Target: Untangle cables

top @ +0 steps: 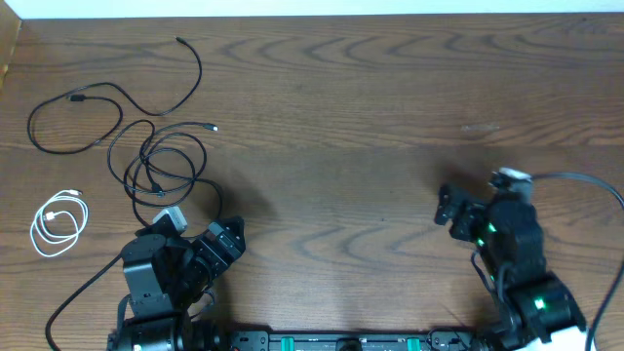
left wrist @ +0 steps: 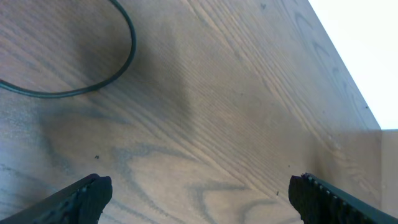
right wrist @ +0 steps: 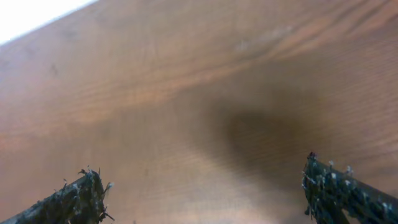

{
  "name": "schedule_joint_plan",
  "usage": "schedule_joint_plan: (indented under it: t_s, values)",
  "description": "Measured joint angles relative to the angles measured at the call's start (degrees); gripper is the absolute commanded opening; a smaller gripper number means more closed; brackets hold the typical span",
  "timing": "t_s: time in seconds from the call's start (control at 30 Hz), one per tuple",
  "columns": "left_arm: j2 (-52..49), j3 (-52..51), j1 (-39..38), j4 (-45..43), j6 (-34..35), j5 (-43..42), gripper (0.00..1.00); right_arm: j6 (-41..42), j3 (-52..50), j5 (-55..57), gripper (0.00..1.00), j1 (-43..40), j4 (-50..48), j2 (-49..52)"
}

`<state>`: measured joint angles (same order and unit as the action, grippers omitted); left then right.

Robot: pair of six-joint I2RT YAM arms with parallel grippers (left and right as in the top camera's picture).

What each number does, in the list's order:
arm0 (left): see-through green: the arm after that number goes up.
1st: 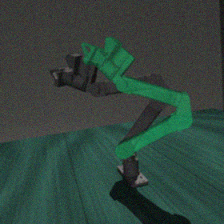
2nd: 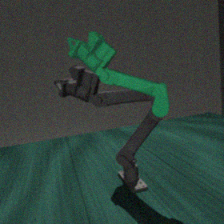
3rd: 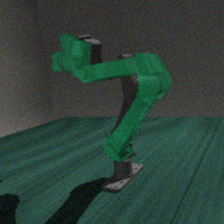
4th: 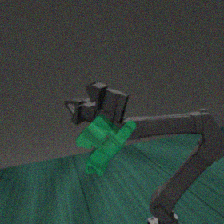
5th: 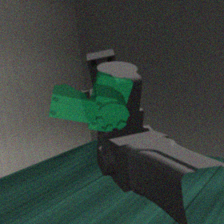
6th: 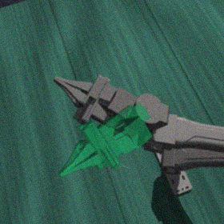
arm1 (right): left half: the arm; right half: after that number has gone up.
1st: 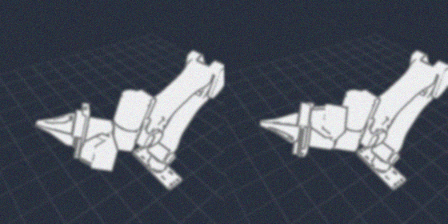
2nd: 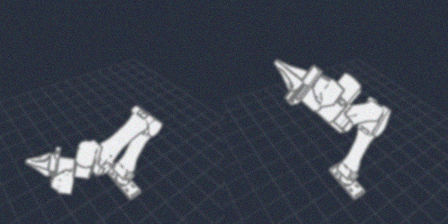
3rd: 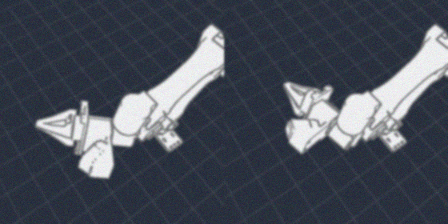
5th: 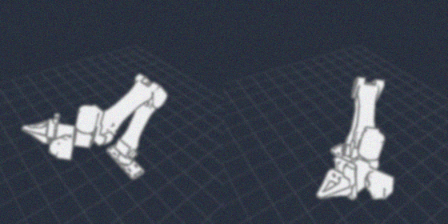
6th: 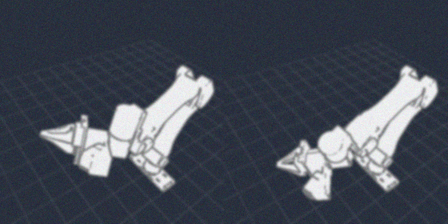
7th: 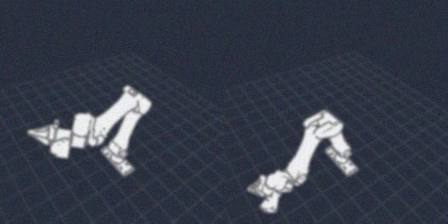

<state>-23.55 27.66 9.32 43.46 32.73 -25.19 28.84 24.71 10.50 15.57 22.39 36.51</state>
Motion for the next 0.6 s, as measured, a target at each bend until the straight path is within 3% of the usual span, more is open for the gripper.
schedule_joint_plan:
  t_s: [0.3,0.6]
  values:
    - [0.0,0.0,0.0,0.0,0.0,0.0,0.96,0.0,-13.5,-3.5,0.99,-10.3,-7.8,-21.7]
    - [0.0,0.0,0.0,0.0,0.0,0.0,0.96,0.0,-18.1,-5.6,0.99,-17.2,-9.7,-29.5]
